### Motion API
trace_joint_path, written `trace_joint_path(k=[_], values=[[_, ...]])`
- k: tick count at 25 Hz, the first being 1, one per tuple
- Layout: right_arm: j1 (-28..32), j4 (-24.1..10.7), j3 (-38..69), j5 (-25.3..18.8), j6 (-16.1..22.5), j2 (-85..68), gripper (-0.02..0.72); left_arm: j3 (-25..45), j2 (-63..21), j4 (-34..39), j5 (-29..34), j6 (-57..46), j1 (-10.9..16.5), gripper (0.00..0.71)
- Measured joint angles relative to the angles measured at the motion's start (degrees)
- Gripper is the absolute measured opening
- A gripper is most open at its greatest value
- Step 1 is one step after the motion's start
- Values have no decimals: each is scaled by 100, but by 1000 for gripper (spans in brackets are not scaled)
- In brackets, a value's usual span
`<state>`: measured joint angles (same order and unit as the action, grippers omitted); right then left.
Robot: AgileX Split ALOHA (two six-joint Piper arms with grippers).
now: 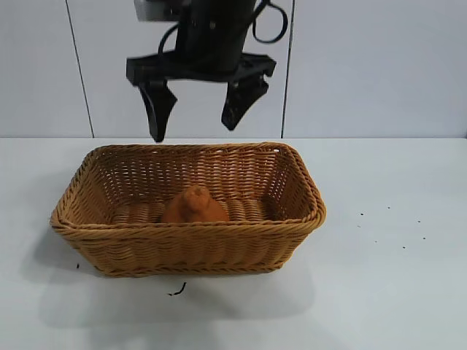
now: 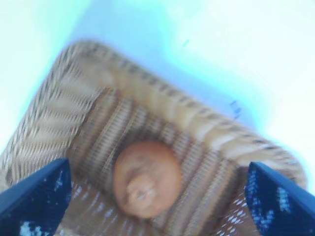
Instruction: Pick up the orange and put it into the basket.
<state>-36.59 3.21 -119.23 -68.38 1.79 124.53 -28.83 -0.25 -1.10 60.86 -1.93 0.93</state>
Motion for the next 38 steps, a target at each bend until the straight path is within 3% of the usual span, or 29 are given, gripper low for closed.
trace_joint_path(k=[7,13,17,22,26,32,38], values=[[575,-115,-789,-85,113,-62,690,0,0,0,0,0,0,692],[1402,-745,-793,-141,125,-42,690,0,0,0,0,0,0,692],[2188,-931,-793,-149,125,-42,690,0,0,0,0,0,0,692],[3042,-911,-793,-149,125,-42,690,0,0,0,0,0,0,692],[3471,-700,-746,-149,80,-42,693,0,0,5,0,0,0,692],[3574,-575,-1,-139,-108,-175,696,0,0,5,0,0,0,692],[3574,-534,1814,-116,-179,-1166,696,0,0,5,-4,0,0,692]])
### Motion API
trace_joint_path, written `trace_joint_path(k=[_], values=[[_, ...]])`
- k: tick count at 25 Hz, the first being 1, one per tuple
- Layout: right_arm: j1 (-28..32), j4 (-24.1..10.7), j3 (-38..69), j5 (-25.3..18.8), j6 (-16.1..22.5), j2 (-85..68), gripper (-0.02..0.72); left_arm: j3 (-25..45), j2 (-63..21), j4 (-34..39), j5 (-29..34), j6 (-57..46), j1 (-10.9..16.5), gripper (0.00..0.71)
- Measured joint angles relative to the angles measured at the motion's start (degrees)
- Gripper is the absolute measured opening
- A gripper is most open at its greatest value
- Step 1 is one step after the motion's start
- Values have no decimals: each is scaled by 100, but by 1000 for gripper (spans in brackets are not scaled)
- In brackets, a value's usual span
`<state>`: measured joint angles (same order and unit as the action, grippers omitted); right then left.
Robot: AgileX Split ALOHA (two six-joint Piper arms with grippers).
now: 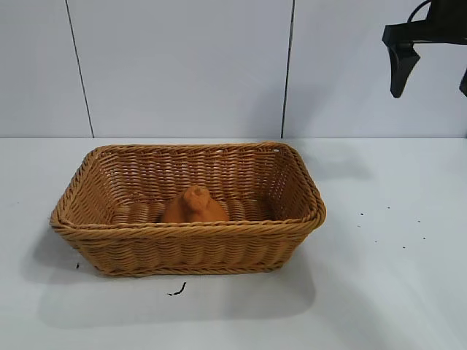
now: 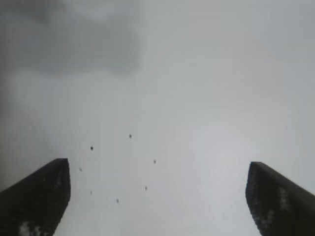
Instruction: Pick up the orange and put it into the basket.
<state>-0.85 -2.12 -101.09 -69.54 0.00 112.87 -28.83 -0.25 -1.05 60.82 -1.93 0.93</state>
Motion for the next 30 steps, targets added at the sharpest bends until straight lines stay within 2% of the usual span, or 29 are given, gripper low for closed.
trace_joint_path(k=[7,15,17,23,30], values=[[0,30,2811,-17,-134,-2222,696,0,0,-5,0,0,0,692],[0,62,5221,7,-151,-4753,696,0,0,-5,0,0,0,692],[0,69,5670,141,-151,-5327,696,0,0,-5,0,0,0,692],[0,212,6800,924,-151,-7125,696,0,0,-5,0,0,0,692],[0,249,7221,1110,-151,-9090,696,0,0,-5,0,0,0,692]])
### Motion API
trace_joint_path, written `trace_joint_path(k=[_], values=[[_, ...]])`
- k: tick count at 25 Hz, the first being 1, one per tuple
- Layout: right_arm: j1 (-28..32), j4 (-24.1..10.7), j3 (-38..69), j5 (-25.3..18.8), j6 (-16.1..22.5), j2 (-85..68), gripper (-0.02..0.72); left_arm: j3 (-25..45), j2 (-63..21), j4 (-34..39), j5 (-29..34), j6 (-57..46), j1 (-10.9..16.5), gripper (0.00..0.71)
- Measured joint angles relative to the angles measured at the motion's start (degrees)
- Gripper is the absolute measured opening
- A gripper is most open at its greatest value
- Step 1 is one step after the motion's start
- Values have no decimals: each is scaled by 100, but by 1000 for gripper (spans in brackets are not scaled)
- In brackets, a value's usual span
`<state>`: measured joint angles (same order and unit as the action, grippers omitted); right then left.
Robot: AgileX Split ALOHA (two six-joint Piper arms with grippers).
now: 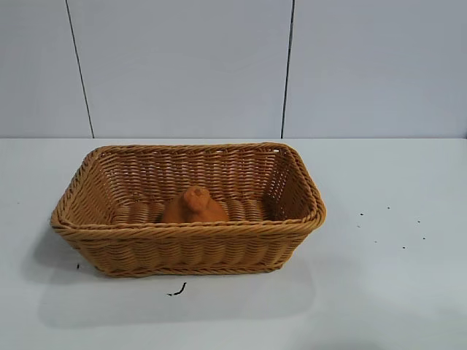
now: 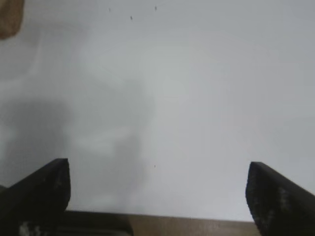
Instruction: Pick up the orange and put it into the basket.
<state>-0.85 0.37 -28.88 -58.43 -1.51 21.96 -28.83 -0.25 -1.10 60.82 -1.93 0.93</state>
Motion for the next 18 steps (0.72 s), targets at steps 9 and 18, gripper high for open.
trace_joint_path(k=[9,18], values=[[0,0,2,6,0,-1907,696,0,0,0,0,0,0,692],[0,-5,2,0,0,-2218,696,0,0,0,0,0,0,692]])
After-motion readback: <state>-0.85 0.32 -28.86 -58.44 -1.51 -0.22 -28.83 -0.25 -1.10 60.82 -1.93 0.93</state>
